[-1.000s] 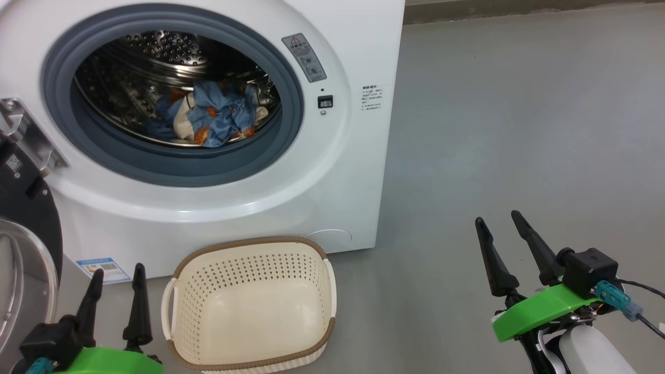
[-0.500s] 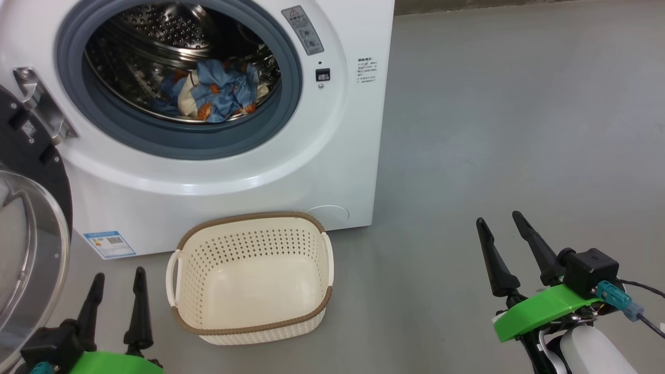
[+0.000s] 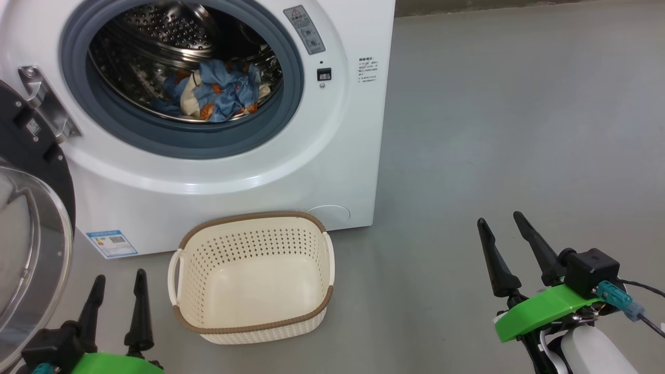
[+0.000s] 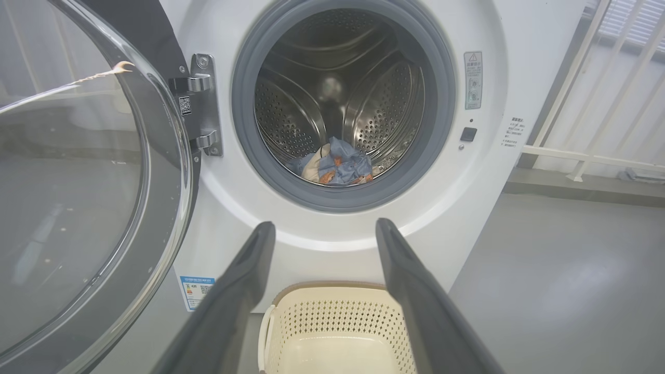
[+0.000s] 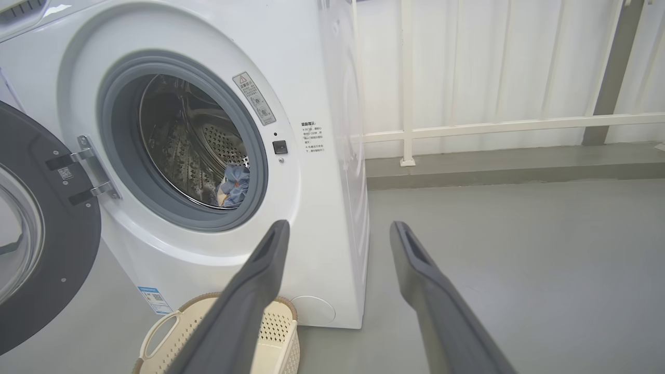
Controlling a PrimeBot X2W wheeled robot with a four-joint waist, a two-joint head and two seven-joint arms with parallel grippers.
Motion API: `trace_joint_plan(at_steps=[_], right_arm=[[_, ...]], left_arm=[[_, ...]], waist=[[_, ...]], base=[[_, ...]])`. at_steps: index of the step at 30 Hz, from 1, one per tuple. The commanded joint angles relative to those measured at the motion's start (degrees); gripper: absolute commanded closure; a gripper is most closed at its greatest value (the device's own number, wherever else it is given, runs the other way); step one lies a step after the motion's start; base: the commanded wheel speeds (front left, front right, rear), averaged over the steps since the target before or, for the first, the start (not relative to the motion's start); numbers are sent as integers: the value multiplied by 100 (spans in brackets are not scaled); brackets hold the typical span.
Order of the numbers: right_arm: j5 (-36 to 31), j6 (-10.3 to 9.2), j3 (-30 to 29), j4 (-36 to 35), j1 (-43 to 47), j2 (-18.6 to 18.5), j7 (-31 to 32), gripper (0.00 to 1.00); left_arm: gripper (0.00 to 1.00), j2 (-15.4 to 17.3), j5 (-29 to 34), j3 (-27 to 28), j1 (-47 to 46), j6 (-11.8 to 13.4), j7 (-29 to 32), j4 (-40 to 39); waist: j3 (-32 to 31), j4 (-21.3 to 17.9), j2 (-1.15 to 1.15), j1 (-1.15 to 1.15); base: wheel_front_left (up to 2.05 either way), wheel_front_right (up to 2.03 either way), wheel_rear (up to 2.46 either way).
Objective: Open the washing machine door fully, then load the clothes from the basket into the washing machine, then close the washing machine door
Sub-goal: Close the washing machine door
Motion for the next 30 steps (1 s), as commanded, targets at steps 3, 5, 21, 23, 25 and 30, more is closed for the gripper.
trace_joint_plan(at_steps=[3, 5, 21, 23, 25, 30], right_arm=[[44, 43, 109, -110, -90, -45, -46, 0], [45, 43, 111, -110, -82, -45, -46, 0], [73, 43, 110, -90, -38, -41, -46, 0], [74, 43, 115, -84, -29, -33, -46, 0], [83, 43, 124, -76, -25, -27, -46, 0], [131, 43, 153, -42, -20, -35, -46, 0]], left_arm=[[0, 97, 33, 199, -87, -20, -37, -127], [0, 91, 38, 197, -83, -20, -37, -126], [0, 13, 183, 293, -121, -20, -37, -87], [0, -12, 240, 325, -118, -20, -37, -93], [0, -38, 302, 356, -113, -20, -37, -94], [0, -91, 449, 435, -109, -20, -37, -105]], waist=[[-15, 4, 0, 0], [-25, 9, 0, 0], [-90, 481, 0, 0], [-120, 610, 0, 0], [-150, 748, 0, 0], [-209, 1115, 0, 0]], base=[[0, 0, 0], [0, 0, 0], [0, 0, 0], [0, 0, 0], [0, 0, 0], [0, 0, 0]])
